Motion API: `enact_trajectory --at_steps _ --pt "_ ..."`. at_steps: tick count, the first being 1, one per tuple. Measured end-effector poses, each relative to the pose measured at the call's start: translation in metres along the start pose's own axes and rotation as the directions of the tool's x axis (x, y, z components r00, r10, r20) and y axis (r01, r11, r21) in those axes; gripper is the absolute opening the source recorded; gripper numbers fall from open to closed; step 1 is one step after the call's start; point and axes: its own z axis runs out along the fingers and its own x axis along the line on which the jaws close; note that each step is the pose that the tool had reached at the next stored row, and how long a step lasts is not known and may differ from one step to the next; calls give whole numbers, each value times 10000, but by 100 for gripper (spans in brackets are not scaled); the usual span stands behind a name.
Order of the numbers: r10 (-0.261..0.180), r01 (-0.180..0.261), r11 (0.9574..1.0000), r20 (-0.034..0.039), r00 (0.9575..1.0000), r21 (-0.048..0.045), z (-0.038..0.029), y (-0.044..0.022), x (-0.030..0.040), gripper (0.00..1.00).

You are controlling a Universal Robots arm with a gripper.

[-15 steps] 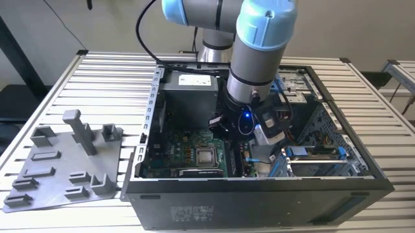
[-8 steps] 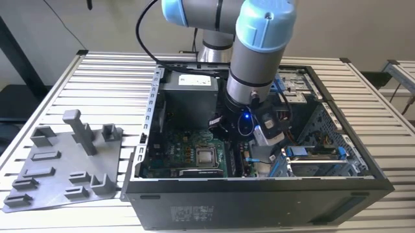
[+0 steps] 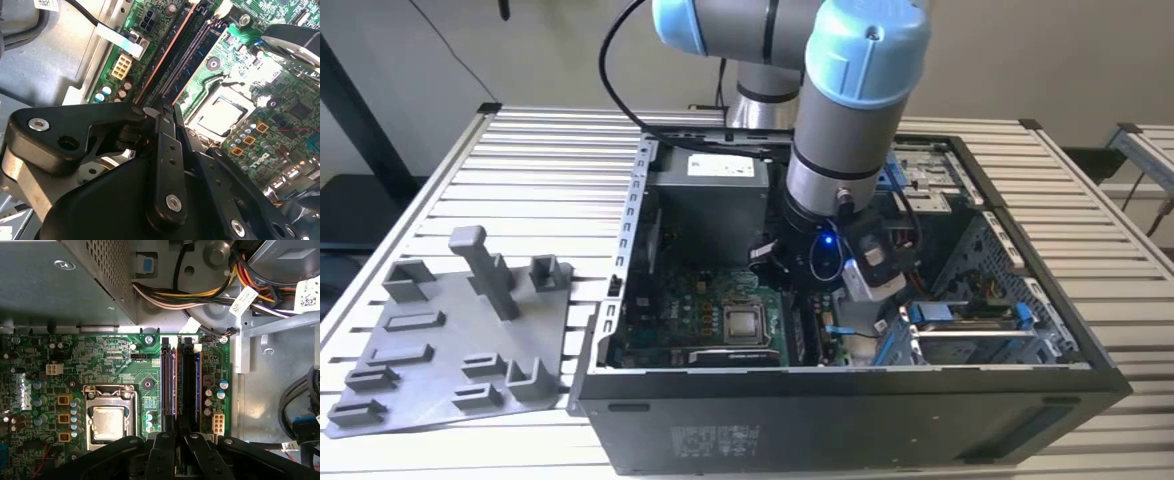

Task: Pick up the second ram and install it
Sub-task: 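Insert the second ram into the second slot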

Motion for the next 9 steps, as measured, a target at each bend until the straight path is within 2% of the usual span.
enact_trajectory --at_steps 9 --pt "-8 8 10000 2 10000 8 0 -1 3 14"
